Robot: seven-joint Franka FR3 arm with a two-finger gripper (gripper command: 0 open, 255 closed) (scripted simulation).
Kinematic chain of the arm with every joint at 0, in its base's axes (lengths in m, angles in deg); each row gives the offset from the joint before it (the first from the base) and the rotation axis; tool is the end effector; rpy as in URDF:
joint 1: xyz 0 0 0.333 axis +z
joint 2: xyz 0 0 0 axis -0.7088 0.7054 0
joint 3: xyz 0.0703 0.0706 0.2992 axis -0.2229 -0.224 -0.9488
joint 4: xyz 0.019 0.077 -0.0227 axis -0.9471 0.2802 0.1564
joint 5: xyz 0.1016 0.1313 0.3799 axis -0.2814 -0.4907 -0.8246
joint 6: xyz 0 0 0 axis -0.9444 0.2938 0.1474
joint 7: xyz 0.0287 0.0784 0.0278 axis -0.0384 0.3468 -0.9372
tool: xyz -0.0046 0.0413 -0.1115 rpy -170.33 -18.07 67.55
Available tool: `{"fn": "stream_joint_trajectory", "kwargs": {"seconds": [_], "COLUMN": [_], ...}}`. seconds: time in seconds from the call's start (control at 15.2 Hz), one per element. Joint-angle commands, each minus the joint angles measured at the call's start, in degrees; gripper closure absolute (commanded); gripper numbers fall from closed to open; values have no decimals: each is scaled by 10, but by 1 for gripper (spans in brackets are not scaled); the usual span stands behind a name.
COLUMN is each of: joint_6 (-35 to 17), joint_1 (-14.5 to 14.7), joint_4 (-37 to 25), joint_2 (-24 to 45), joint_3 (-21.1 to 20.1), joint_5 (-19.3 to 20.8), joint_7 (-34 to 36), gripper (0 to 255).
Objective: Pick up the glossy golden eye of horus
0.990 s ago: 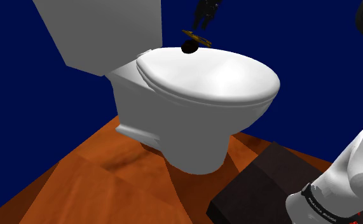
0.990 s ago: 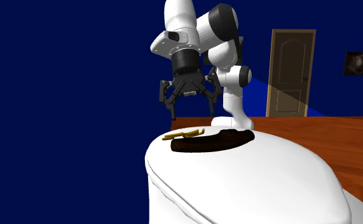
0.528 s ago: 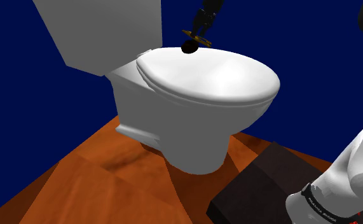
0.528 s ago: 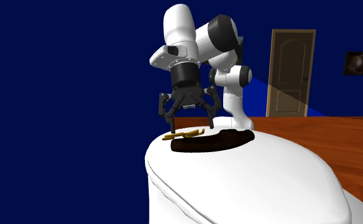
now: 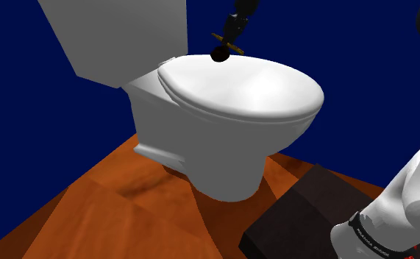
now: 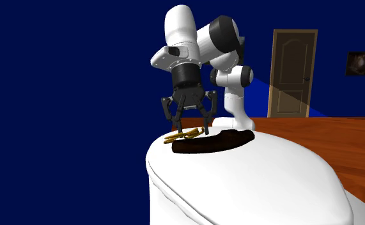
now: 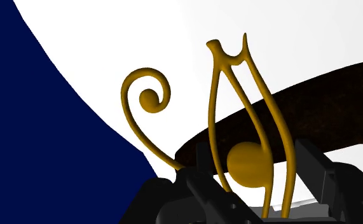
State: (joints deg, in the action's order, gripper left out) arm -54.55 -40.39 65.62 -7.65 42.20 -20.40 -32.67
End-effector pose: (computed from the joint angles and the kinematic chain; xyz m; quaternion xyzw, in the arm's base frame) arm 0.6620 -0.0475 0.5944 -0.9681 -0.1680 -0.1563 0.1011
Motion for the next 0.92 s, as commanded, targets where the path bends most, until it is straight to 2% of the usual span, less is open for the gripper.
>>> {"fn": "stream_joint_trajectory", "kwargs": {"seconds": [0.0, 0.2, 0.86], "joint_6": [0, 10, 98], "joint_1": [0, 0, -10], "joint_4": [2, -11, -129], "joint_2": [1, 4, 33], "joint_3": [0, 0, 2], "joint_5": [0, 1, -3], "joint_7": [0, 3, 23], "gripper": [255, 255, 255]}}
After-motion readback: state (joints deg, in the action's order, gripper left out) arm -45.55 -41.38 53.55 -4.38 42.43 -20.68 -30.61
